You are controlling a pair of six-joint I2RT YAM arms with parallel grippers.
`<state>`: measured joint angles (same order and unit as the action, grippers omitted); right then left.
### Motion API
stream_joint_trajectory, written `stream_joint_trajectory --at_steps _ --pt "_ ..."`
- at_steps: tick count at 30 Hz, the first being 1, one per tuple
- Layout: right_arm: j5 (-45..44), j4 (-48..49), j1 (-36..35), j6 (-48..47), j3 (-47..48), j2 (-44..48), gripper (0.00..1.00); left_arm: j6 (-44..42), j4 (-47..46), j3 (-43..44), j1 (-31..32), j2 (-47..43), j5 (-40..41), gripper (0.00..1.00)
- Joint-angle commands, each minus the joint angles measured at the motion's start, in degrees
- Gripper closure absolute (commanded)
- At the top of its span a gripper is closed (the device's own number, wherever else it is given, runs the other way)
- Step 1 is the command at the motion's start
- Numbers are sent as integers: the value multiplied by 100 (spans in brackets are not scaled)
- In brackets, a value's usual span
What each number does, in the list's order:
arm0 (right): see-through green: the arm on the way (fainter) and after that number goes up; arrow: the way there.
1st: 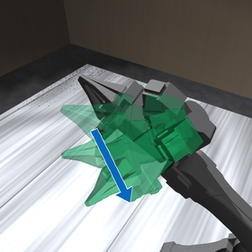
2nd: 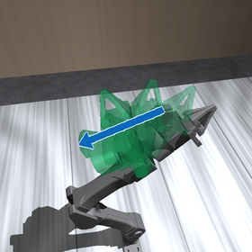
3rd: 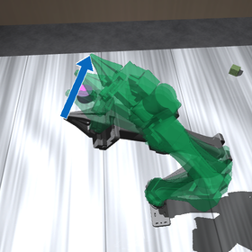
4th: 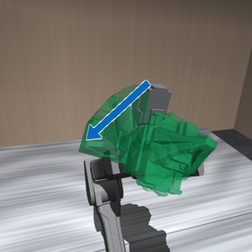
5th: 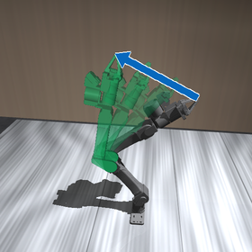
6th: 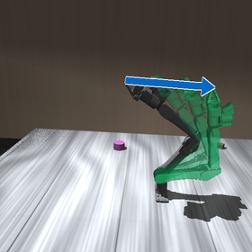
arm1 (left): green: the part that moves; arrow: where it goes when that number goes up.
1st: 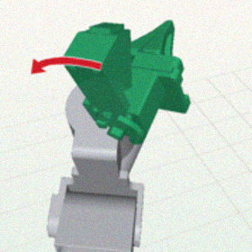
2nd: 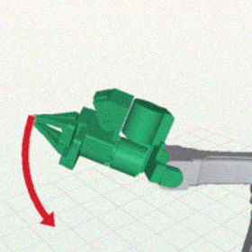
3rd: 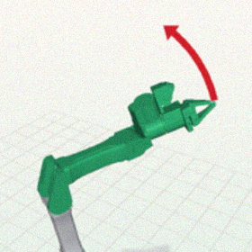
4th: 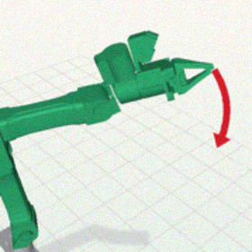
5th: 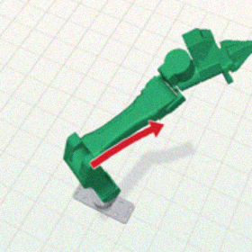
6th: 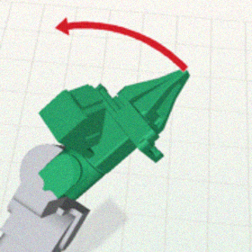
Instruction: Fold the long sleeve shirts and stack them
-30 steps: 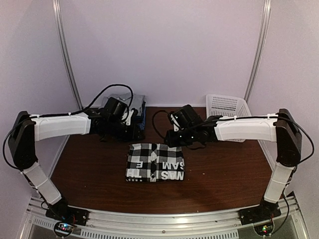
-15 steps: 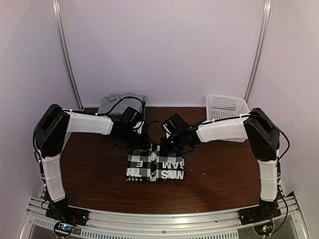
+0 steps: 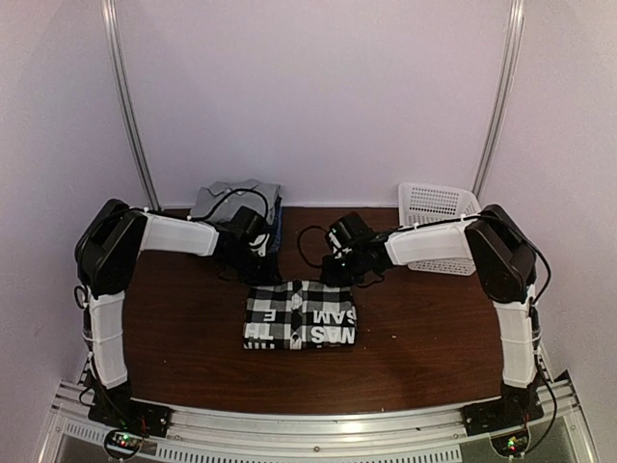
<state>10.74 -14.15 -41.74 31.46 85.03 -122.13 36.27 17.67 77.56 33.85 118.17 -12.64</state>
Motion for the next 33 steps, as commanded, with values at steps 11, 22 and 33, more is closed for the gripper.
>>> stream_joint_trajectory --at_steps 11,22,33 --pt "34 -72 366 -225 -444 408 76 -708 487 139 -624 -182 592 74" --pt "-383 -532 463 -547 -489 1182 76 -787 736 -48 -669 -1008 602 71" --pt "-492 -110 -414 -135 -1826 2771 75 125 -329 -1970 -615 -2513 -903 64"
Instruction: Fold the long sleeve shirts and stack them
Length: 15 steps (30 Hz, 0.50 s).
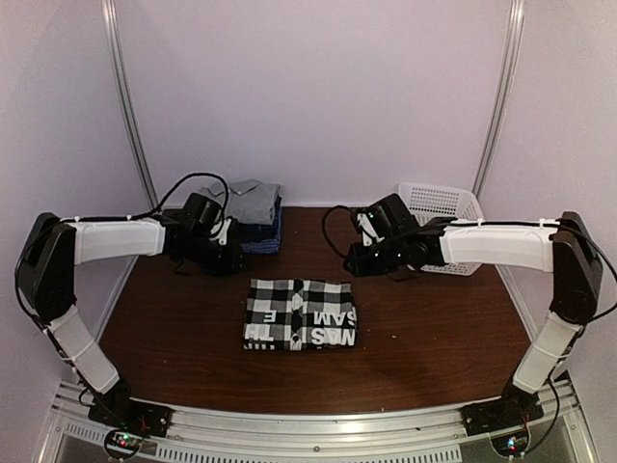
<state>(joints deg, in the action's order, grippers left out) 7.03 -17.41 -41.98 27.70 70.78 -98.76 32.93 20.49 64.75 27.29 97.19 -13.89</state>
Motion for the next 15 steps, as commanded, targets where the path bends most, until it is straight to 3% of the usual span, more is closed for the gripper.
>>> stream_joint_trajectory --at_steps 1,15 --pt "-130 280 -497 315 -519 537 74 536 -709 -948 71 -536 -875 63" --pt "-79 1123 -1144 1053 -1693 730 74 693 -1200 -2343 145 -1413 -1240 49"
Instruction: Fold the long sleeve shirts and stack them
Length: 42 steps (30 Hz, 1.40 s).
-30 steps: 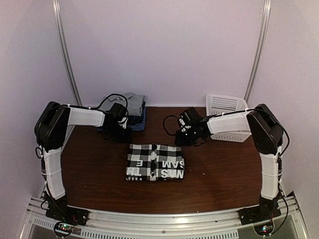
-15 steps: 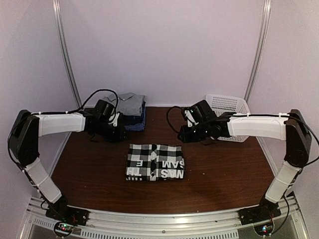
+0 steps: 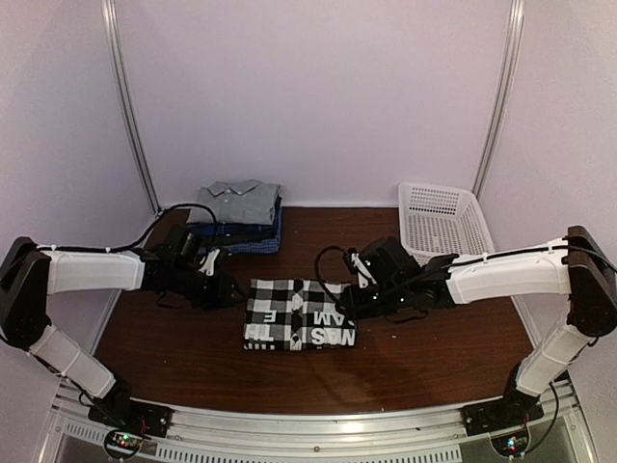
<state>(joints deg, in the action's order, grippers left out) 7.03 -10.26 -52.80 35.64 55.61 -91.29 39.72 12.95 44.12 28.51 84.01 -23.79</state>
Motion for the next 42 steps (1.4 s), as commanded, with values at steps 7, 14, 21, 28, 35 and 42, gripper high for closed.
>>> stream_joint_trajectory --at_steps 7,14,21,28,35,42 --pt "-62 551 -82 344 -325 -71 74 116 -967 -746 59 -91 -631 40" --pt "-91 591 -82 354 -399 -108 74 126 -1092 -808 196 216 -555 39" --pt "-140 729 -82 393 -590 -245 74 136 -1118 -726 248 677 -303 42" --pt "-143 899 -82 467 -866 -466 76 228 -1006 -632 335 956 -38 47" --pt "-101 1009 -82 545 -1139 -433 76 341 -939 -560 483 1244 173 55" --pt "-192 938 -86 540 -1202 -175 74 496 -944 -549 524 1300 249 86"
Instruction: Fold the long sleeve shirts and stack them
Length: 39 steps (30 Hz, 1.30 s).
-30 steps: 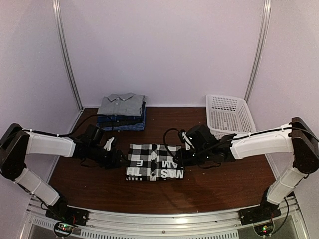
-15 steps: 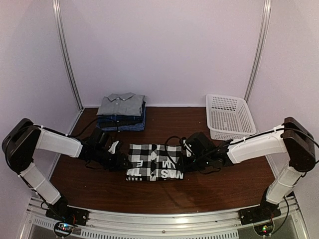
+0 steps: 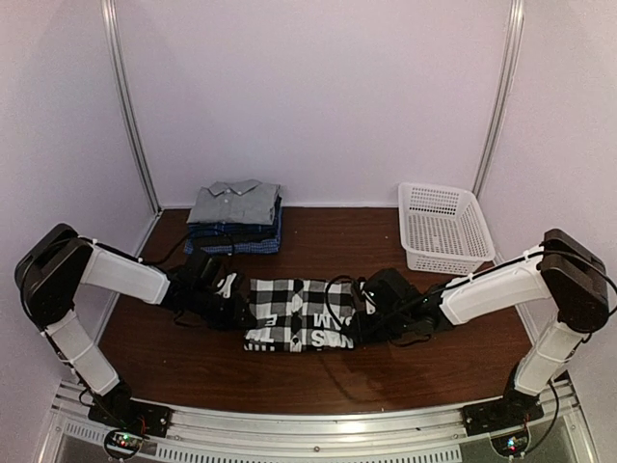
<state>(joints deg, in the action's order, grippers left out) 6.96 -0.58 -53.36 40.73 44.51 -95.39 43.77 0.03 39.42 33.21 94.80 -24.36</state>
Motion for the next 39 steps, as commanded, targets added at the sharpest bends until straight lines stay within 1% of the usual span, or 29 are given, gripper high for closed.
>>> stream_joint_trajectory --at_steps 1,2,4,12,18,22,27,33,39 --pt "-206 -45 -26 31 -92 285 73 96 340 -69 60 208 302 93" --pt "-227 -80 -25 26 -92 323 73 111 351 -59 62 189 302 97" --pt "-261 -124 -25 36 -88 390 73 106 450 -13 69 121 337 100" --pt "-367 -315 -25 119 -54 783 66 -47 1036 180 71 -389 483 100" --pt "-338 -578 -36 124 180 762 53 -341 1574 232 71 -830 498 100" --pt "-319 -575 -62 144 405 637 50 -537 1931 248 68 -1068 495 100" --pt "-308 -706 -206 107 921 273 54 -702 2377 353 46 -1410 588 100" --pt "-251 -655 -408 153 1307 -270 64 -874 2903 673 -39 -1818 677 100" --pt "-215 -493 -482 240 1574 -744 74 -1119 3357 1112 -108 -1992 720 100"
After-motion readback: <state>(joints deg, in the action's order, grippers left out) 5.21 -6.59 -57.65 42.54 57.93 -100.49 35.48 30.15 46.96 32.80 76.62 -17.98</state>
